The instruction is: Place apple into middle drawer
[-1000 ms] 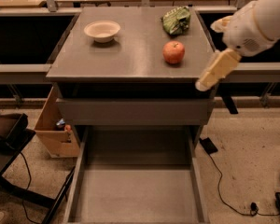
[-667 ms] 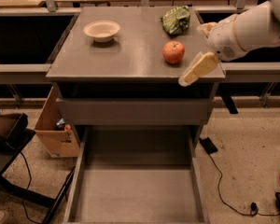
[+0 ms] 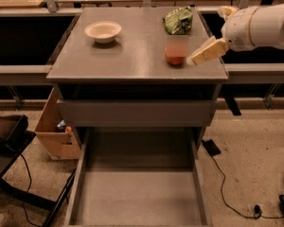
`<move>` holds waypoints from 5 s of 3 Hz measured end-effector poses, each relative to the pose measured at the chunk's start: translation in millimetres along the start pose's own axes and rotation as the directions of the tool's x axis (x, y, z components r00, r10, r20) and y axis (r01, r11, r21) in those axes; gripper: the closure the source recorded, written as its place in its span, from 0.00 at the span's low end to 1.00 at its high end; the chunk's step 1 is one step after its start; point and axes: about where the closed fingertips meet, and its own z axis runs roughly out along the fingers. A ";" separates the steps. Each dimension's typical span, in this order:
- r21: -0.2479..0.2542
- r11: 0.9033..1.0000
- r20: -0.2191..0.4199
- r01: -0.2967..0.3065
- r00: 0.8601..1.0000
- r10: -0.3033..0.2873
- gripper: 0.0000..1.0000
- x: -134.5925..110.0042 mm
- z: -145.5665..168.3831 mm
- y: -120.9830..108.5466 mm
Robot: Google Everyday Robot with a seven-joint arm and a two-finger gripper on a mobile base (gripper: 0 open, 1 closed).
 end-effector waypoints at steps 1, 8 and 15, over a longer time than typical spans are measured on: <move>0.017 1.000 0.007 -0.003 1.000 0.002 0.00 -1.3 -0.5 -5.0; -0.006 0.952 0.053 -0.307 0.950 0.307 0.42 43.7 145.2 -1.6; 0.176 0.965 0.033 -0.192 0.981 0.190 1.00 32.6 -32.7 131.9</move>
Offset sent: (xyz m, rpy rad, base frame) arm 0.0131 0.0061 -0.0117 0.0171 0.0256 -0.0409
